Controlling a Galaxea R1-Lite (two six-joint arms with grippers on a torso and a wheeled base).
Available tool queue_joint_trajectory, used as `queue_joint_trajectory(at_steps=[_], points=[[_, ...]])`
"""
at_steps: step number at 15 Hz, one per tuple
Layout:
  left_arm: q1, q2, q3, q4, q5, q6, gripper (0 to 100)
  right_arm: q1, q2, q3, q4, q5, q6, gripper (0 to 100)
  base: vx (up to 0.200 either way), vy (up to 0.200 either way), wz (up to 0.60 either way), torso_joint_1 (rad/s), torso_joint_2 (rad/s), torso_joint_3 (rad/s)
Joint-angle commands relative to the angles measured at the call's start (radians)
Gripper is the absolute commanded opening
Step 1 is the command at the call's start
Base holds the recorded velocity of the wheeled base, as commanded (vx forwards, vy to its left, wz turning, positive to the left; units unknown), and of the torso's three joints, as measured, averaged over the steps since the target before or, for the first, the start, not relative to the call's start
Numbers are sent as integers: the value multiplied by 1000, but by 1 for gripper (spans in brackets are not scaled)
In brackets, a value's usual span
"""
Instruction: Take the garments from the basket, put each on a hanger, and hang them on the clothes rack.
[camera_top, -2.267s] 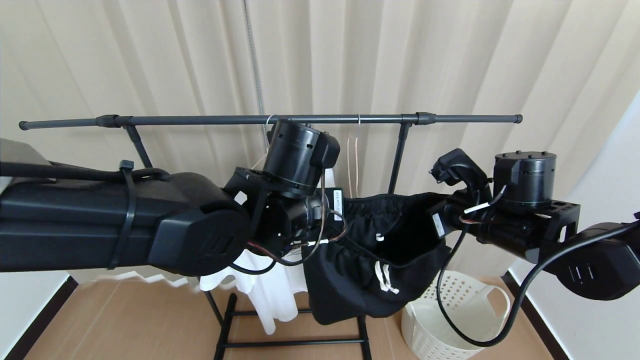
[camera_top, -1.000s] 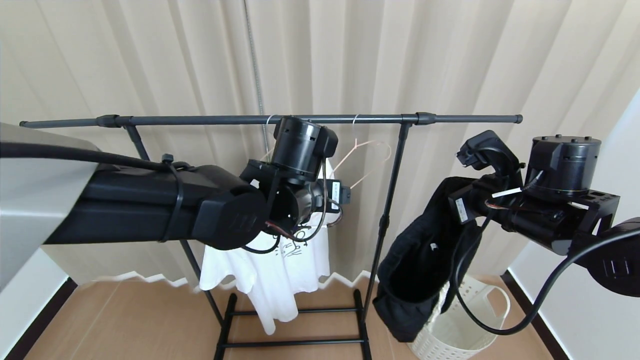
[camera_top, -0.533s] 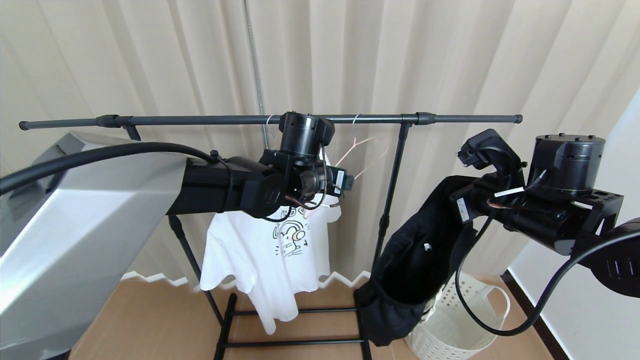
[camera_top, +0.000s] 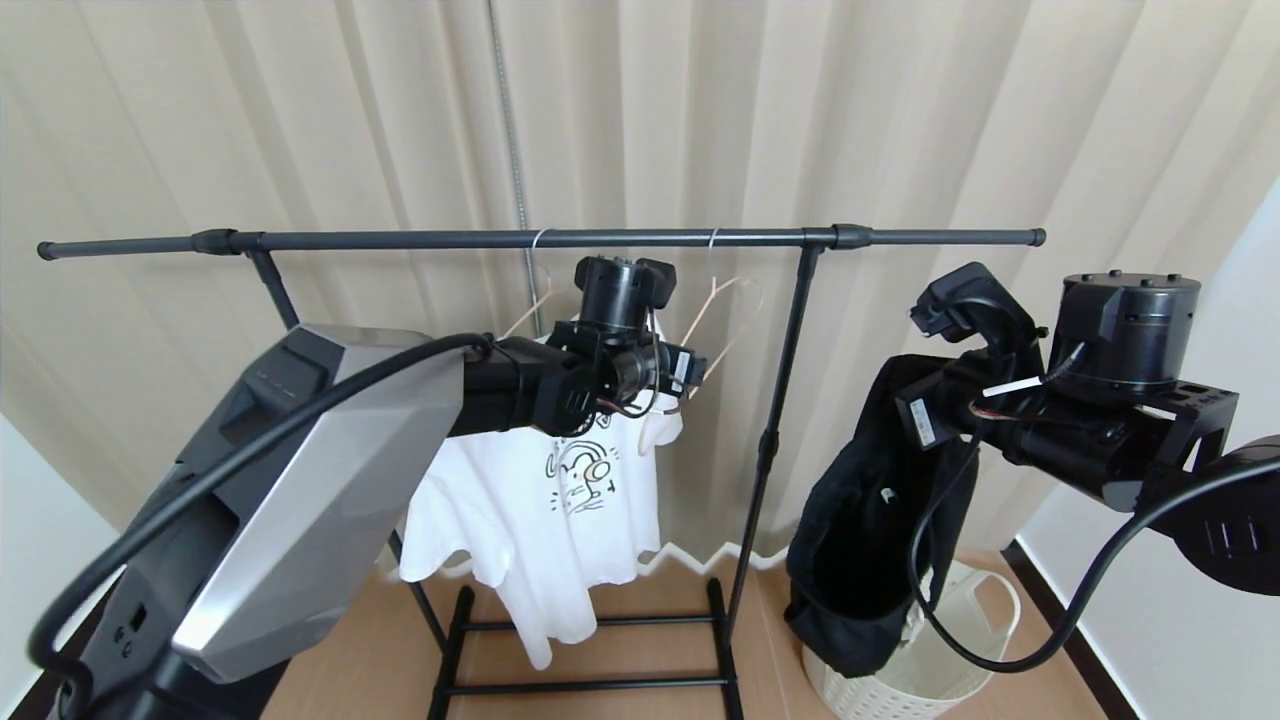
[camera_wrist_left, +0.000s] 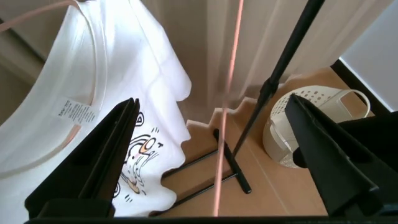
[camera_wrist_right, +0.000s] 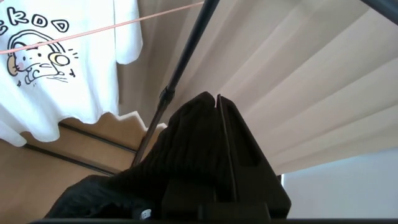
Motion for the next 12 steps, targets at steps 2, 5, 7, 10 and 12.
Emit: queue_joint_trajectory(at_steps=[2, 5, 7, 10, 12], points=[[-7, 77, -15, -64, 0, -2, 100, 0, 4, 0, 0, 0, -2, 0, 0, 0, 0, 0, 0, 0], [-7, 91, -15, -79, 3, -1, 100, 0, 16, -1, 0, -2, -6, 0, 0, 0, 0, 0, 0, 0], [-9, 103, -15, -87, 3, -1, 100, 0, 19, -1, 0, -2, -6, 0, 0, 0, 0, 0, 0, 0], [-13, 123, -15, -103, 8, -2, 100, 0, 17, 0, 0, -2, -6, 0, 0, 0, 0, 0, 0, 0], [-13, 129, -15, -113, 11, -2, 100, 0, 17, 0, 0, -2, -6, 0, 0, 0, 0, 0, 0, 0]])
